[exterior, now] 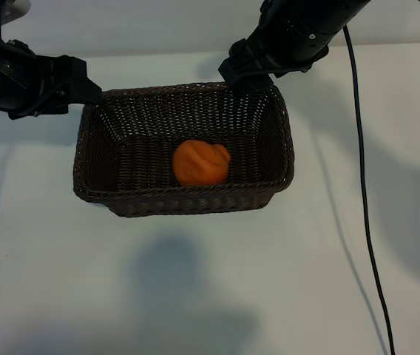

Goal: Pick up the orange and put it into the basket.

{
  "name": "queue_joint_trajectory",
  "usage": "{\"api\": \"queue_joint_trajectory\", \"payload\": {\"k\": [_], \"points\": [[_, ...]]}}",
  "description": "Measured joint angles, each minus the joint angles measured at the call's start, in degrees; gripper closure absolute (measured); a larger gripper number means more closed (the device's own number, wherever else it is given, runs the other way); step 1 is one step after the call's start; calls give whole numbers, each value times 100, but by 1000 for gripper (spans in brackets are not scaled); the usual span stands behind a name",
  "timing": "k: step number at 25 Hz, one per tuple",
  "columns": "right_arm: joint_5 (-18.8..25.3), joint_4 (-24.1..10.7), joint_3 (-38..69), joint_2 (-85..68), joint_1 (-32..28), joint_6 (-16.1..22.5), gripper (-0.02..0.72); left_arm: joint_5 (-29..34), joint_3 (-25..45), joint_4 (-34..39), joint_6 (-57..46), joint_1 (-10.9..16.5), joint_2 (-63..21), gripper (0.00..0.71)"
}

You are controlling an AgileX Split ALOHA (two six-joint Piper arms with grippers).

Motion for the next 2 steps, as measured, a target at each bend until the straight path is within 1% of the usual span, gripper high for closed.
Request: {"api": "queue_joint_trajectory", "payload": {"k": [2], "points": [[0,0,0,0,0,0,106,0,0,0,-5,0,0,121]]}}
